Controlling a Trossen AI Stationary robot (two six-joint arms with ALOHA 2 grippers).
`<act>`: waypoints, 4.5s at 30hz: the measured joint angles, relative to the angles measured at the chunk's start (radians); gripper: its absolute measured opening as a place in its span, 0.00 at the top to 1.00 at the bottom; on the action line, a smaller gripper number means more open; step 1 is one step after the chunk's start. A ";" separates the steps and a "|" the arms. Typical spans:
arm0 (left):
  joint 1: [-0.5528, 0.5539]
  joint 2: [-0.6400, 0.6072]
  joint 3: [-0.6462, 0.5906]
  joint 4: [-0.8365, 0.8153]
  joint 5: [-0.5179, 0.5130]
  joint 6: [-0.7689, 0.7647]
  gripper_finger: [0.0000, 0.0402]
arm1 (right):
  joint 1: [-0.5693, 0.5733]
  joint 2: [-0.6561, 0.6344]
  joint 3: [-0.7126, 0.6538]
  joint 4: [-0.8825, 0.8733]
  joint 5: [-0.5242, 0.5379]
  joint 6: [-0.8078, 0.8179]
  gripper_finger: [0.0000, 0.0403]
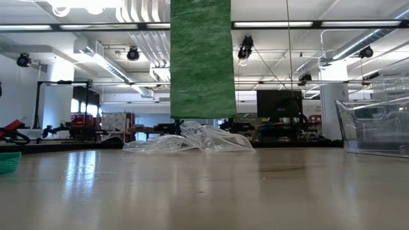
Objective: Roll bandage
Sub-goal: Roll the green bandage
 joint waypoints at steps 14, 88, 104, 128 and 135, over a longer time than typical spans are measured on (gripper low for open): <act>0.001 -0.021 0.000 -0.010 -0.028 0.046 0.92 | 0.009 -0.002 0.000 -0.013 0.003 0.507 0.75; 0.002 -0.040 -0.004 -0.032 -0.151 0.375 0.93 | -0.039 0.024 0.004 0.142 0.036 0.700 0.90; -0.012 -0.049 -0.007 -0.064 -0.174 0.311 0.93 | 0.012 0.000 0.005 -0.055 0.217 0.749 1.00; -0.078 -0.047 -0.013 -0.080 -0.190 0.535 0.92 | -0.027 -0.009 0.005 -0.128 0.091 0.861 0.99; -0.080 -0.049 -0.009 -0.063 -0.182 0.533 0.93 | 0.013 -0.009 0.023 -0.083 0.208 0.648 0.99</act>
